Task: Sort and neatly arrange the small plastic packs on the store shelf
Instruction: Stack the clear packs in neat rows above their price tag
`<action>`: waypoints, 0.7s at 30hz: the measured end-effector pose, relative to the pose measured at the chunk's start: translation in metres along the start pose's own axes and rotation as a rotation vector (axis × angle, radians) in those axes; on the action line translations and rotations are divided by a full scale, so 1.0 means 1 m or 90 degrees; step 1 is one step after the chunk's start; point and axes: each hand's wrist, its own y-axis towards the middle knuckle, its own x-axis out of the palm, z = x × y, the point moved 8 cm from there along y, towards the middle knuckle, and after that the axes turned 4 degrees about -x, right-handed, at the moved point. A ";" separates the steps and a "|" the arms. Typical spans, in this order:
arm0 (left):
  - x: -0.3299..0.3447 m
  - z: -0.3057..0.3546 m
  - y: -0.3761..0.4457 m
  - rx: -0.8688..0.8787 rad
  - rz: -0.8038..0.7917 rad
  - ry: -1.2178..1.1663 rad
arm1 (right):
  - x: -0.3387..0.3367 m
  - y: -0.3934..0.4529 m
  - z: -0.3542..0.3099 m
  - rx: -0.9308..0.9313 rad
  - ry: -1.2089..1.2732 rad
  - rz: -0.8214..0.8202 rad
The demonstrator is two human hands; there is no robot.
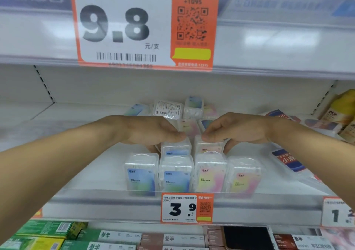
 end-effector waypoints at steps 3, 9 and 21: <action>0.010 0.008 -0.006 0.020 -0.019 -0.008 | 0.004 -0.003 0.006 0.012 0.013 -0.015; 0.007 0.007 -0.001 0.032 -0.017 0.000 | 0.009 -0.009 0.011 0.027 -0.003 -0.043; -0.019 0.005 0.026 0.067 0.106 -0.002 | -0.054 0.017 0.003 -0.012 -0.116 0.291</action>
